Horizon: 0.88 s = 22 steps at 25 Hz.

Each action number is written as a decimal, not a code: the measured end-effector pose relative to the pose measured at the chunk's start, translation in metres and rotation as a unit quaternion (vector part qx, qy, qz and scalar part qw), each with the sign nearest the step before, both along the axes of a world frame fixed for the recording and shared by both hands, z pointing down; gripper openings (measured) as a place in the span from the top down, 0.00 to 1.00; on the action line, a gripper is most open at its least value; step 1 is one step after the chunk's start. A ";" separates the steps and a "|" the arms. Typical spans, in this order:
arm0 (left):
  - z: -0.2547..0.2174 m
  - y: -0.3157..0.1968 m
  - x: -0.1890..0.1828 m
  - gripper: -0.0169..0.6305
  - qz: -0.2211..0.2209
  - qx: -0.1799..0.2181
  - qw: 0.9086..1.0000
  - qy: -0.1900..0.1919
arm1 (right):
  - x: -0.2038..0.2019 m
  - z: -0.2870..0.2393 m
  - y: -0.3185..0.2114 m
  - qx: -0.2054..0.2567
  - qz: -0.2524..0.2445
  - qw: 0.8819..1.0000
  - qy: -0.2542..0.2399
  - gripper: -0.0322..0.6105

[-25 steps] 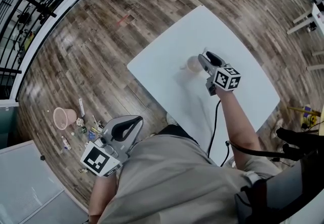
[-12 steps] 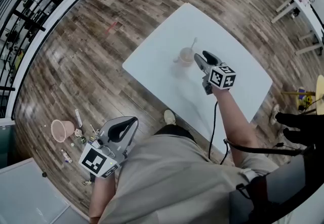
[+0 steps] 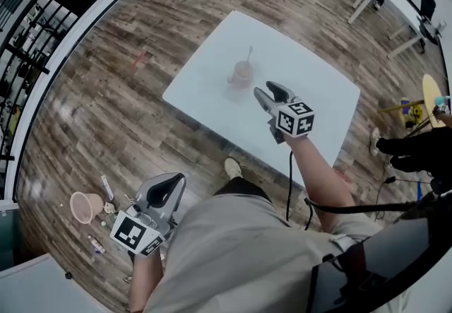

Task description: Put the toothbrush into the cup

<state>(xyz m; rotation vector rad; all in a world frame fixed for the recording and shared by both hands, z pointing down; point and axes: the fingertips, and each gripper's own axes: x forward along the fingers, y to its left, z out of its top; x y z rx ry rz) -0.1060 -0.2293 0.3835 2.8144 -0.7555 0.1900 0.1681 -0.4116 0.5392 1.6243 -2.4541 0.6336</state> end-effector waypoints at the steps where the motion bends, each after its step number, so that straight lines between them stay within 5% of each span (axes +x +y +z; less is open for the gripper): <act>1: 0.000 0.008 -0.002 0.97 0.004 0.002 1.000 0.000 | -0.004 -0.006 0.011 0.005 -0.001 1.000 0.006 0.64; 12: 0.018 0.088 -0.033 0.96 0.027 -0.009 1.000 0.005 | -0.074 -0.056 0.130 0.043 -0.035 0.997 0.051 0.64; 22: 0.021 0.138 -0.014 0.96 0.060 -0.009 0.998 0.006 | -0.093 -0.085 0.216 0.063 -0.065 0.993 0.081 0.64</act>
